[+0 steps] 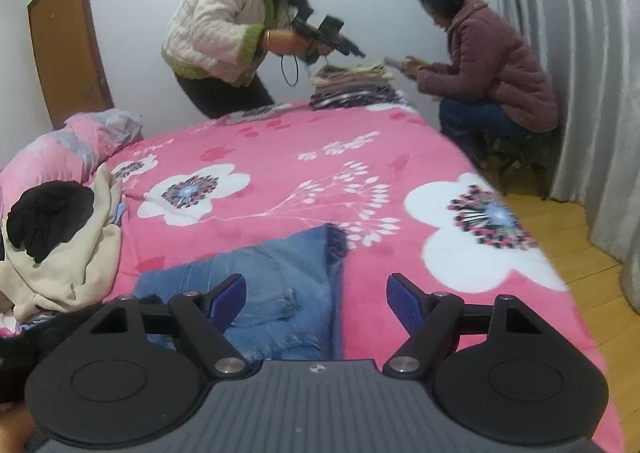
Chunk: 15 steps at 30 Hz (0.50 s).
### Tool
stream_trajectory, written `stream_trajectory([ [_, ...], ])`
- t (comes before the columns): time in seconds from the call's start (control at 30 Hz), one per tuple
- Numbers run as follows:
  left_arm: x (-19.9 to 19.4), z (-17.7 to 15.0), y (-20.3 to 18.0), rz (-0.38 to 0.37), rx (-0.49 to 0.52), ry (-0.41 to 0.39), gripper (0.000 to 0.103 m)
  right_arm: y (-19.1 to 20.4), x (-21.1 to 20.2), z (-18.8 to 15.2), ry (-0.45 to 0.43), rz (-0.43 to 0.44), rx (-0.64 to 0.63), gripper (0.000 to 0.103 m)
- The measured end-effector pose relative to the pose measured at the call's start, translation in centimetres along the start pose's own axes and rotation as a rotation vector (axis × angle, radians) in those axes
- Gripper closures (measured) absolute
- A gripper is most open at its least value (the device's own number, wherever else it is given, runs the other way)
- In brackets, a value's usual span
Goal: Fold clothes
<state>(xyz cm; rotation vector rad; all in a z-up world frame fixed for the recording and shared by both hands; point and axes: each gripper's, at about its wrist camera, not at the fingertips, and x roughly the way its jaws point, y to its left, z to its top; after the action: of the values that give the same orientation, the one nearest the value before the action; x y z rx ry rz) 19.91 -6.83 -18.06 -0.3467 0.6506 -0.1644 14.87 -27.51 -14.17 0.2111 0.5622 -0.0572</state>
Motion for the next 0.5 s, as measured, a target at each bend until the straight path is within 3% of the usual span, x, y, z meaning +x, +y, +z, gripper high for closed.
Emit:
stream_trajectory([
  [0.1,0.7,0.0,-0.3,0.035,0.041,-0.005,0.096,1.2,3.0,0.2,0.008,0.007,-0.027,0.023],
  [0.2,2.2,-0.3,-0.2,0.030,0.049,0.038,0.096,2.4,6.6,-0.3,0.073,-0.007,-0.041,0.023],
  [0.27,2.6,-0.5,-0.5,0.044,0.080,0.039,0.096,2.8,9.7,-1.6,0.180,-0.026,-0.033,0.023],
  [0.3,2.8,-0.6,-0.7,0.048,0.097,0.037,0.096,2.7,10.5,-2.4,0.192,-0.028,-0.027,0.019],
  [0.4,3.4,-0.8,-1.2,0.054,0.143,0.036,0.097,2.3,10.7,-2.8,0.177,-0.017,-0.006,0.018],
  [0.5,3.6,-0.8,-0.8,0.042,0.122,0.040,0.097,2.6,10.9,-3.1,0.171,-0.032,-0.026,0.017],
])
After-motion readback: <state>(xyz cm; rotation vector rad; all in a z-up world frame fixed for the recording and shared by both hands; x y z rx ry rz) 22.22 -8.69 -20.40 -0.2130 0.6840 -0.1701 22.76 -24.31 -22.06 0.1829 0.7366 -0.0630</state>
